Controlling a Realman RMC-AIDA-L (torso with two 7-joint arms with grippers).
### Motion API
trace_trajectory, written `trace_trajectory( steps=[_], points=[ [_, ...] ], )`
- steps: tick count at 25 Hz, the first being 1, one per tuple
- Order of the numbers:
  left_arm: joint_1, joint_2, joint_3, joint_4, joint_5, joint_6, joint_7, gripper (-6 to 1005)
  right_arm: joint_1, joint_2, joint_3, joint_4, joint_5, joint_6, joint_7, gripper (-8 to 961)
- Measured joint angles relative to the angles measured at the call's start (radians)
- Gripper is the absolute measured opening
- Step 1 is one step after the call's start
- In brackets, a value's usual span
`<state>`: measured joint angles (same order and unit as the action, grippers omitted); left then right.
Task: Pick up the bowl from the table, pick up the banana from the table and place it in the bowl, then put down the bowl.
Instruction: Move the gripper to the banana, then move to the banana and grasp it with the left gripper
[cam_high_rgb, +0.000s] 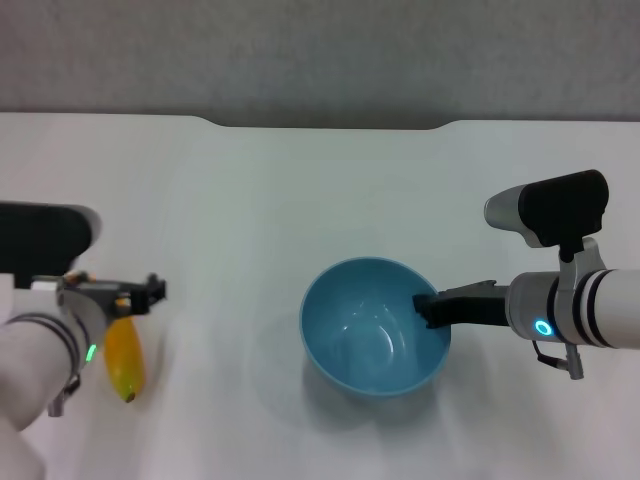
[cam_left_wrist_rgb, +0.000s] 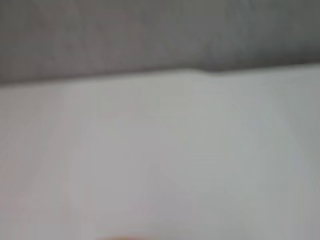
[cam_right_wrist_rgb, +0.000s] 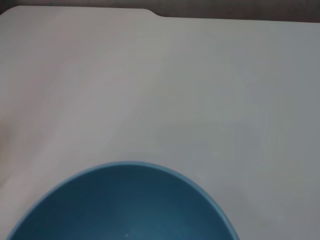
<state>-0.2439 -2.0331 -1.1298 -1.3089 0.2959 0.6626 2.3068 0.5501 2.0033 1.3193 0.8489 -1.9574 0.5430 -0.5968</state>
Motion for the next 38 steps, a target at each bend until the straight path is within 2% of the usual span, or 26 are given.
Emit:
trace_trajectory(
  steps=[1,4,12,24,32,38],
  points=[
    [0.000,0.000,0.000,0.000,0.000,0.000,0.000,883,0.002,0.000,0.000,-0.001,0.000,0.000,0.000,53],
    [-0.026,0.000,-0.022,-0.010,-0.111,0.060,0.093,881,0.005,0.000,0.000,-0.002,0.000,0.000,0.000,54],
    [-0.061,-0.003,-0.054,0.036,-0.122,0.102,0.097,878,0.007,0.000,0.000,0.007,0.000,0.000,0.000,57],
    [-0.098,-0.003,-0.085,0.126,-0.186,0.088,0.109,873,-0.002,-0.001,0.001,0.077,-0.022,0.003,0.004,63],
    [-0.167,-0.003,-0.084,0.247,-0.250,0.063,0.122,856,-0.002,0.000,0.002,0.097,-0.037,0.013,0.008,66],
    [-0.184,-0.003,-0.091,0.290,-0.263,0.037,0.122,844,-0.001,0.001,0.001,0.102,-0.037,0.015,0.007,69]
  ],
)
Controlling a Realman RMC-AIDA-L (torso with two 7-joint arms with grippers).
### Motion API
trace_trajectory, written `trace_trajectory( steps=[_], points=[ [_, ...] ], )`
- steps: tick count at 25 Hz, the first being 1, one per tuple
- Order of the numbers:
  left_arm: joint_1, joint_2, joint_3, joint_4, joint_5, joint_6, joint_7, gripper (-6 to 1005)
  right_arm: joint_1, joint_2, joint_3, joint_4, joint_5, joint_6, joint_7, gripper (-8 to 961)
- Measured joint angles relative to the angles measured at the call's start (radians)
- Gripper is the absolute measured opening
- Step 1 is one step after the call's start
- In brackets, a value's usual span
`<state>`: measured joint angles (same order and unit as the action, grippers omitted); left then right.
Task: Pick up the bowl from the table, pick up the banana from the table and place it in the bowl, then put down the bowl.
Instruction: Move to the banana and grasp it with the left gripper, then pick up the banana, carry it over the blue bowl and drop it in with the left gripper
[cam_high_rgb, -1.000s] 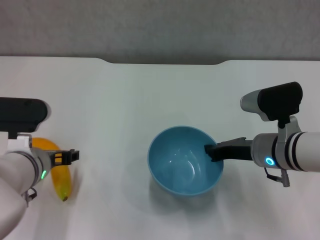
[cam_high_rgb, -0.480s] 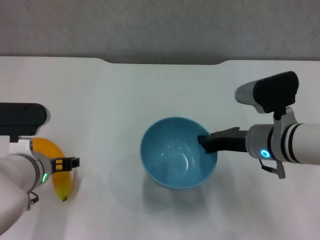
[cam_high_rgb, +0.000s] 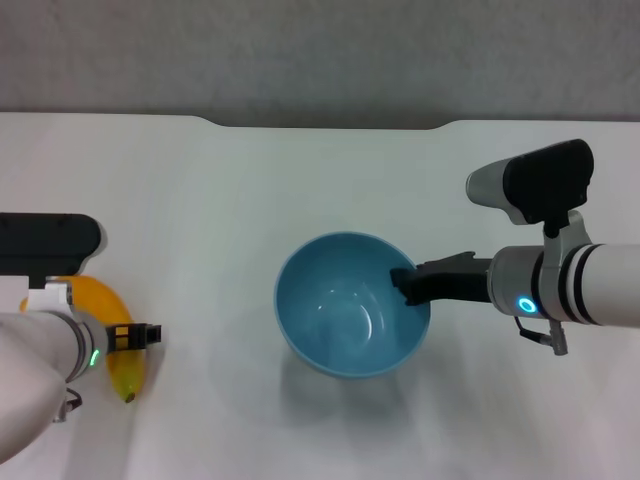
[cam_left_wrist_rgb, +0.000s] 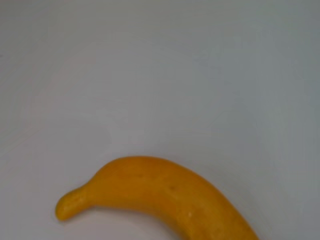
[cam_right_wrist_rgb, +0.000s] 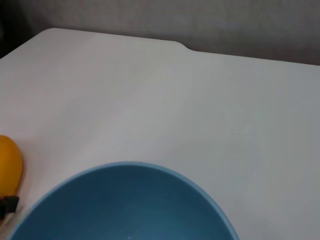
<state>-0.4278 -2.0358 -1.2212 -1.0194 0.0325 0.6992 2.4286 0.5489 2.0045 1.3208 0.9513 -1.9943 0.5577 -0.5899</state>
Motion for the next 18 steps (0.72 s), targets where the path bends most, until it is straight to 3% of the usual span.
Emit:
trace_trajectory(
  steps=[8,13,18],
  points=[
    [-0.004,0.001,-0.021,0.025,-0.003,-0.008,0.000,827,-0.002,0.000,0.000,0.011,0.000,0.000,-0.004,72],
    [-0.005,0.000,-0.028,0.030,-0.001,-0.008,0.001,611,-0.003,0.000,-0.002,0.012,0.000,0.000,-0.004,74],
    [-0.005,0.000,-0.028,0.030,0.005,-0.011,0.001,528,-0.003,0.000,-0.003,0.012,0.000,0.000,-0.004,76]
  ],
)
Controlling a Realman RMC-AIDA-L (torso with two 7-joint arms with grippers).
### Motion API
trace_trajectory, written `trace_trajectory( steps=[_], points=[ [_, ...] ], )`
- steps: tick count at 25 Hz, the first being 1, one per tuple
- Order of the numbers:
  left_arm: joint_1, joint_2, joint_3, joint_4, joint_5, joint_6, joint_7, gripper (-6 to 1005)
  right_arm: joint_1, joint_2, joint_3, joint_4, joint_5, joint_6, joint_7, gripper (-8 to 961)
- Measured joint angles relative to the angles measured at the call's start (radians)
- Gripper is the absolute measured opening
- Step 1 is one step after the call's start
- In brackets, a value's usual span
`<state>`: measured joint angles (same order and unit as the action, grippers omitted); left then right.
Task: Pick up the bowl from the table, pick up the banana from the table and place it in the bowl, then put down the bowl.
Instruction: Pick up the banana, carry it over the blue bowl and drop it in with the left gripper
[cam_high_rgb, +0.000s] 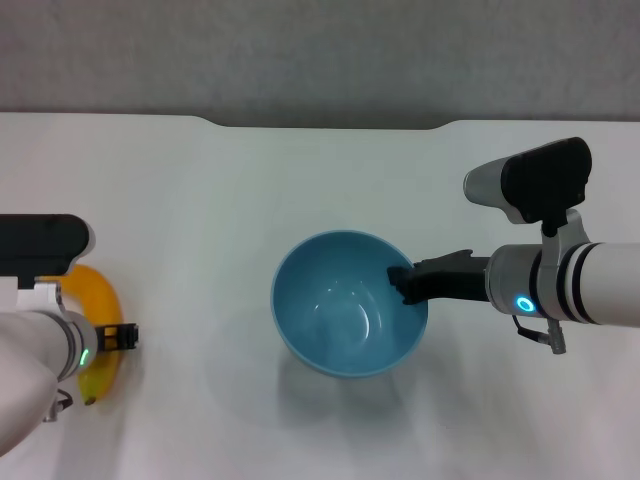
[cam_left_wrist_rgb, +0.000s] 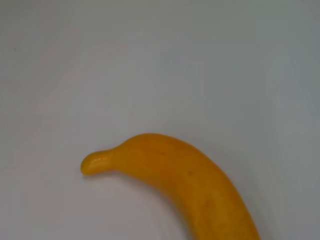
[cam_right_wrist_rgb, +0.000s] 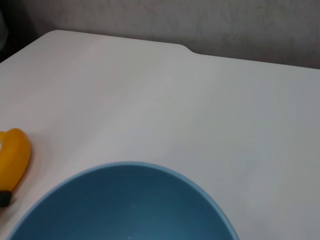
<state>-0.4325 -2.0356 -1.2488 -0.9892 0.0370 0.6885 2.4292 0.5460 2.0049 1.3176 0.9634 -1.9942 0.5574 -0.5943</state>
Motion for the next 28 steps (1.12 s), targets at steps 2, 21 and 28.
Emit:
trace_trajectory(
  steps=[2,21,28],
  points=[
    [0.000,0.000,0.000,0.000,0.001,-0.003,0.000,511,0.000,0.000,0.001,0.000,0.000,0.000,0.000,77],
    [0.202,0.001,-0.052,-0.516,0.083,0.003,0.119,514,0.059,-0.001,0.031,-0.065,-0.003,0.011,-0.002,85],
    [0.177,0.002,-0.038,-0.619,-0.054,-0.005,0.216,516,0.142,0.004,0.025,-0.160,0.010,0.012,0.005,88]
  ],
)
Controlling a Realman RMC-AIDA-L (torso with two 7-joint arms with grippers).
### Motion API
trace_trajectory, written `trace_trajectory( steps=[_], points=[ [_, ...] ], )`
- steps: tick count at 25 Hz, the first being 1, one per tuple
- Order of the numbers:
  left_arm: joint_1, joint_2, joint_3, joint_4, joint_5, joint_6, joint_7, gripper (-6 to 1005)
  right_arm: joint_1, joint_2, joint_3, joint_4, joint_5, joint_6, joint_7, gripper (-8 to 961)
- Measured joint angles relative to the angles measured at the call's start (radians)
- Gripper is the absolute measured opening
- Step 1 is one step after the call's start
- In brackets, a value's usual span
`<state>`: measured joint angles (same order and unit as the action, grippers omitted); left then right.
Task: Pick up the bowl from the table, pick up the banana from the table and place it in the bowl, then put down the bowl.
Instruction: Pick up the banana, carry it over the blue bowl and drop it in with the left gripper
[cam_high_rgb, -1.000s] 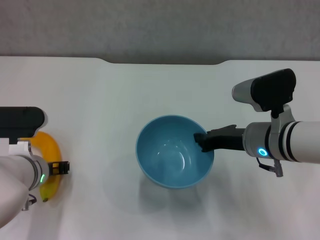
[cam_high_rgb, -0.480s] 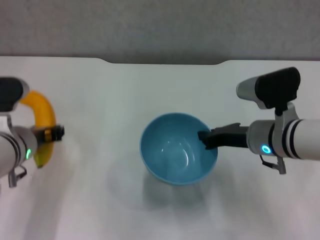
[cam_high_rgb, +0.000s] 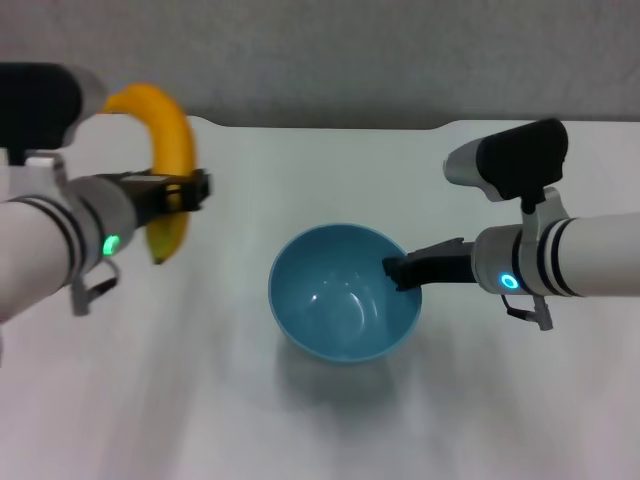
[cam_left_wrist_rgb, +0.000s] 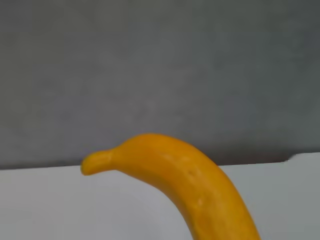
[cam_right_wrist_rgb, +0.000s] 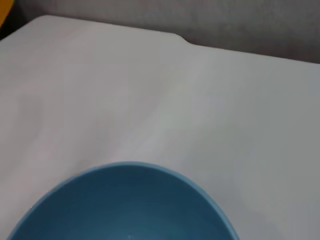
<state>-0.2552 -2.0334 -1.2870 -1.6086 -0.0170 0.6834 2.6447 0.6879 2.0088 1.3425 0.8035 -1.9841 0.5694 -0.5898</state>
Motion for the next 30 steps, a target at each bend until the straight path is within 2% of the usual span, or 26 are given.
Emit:
trace_trajectory(
  steps=[10,23,30],
  points=[
    [-0.054,-0.002,0.078,0.005,-0.207,-0.069,0.146,517,0.078,0.002,0.006,-0.055,0.077,-0.006,-0.003,93],
    [-0.072,-0.004,0.154,0.078,-0.274,-0.200,0.153,519,0.090,0.002,0.003,-0.052,0.129,-0.001,-0.001,98],
    [-0.135,-0.001,0.178,0.144,-0.336,-0.210,0.160,521,0.090,0.000,0.009,-0.049,0.125,0.022,0.000,101]
  ],
)
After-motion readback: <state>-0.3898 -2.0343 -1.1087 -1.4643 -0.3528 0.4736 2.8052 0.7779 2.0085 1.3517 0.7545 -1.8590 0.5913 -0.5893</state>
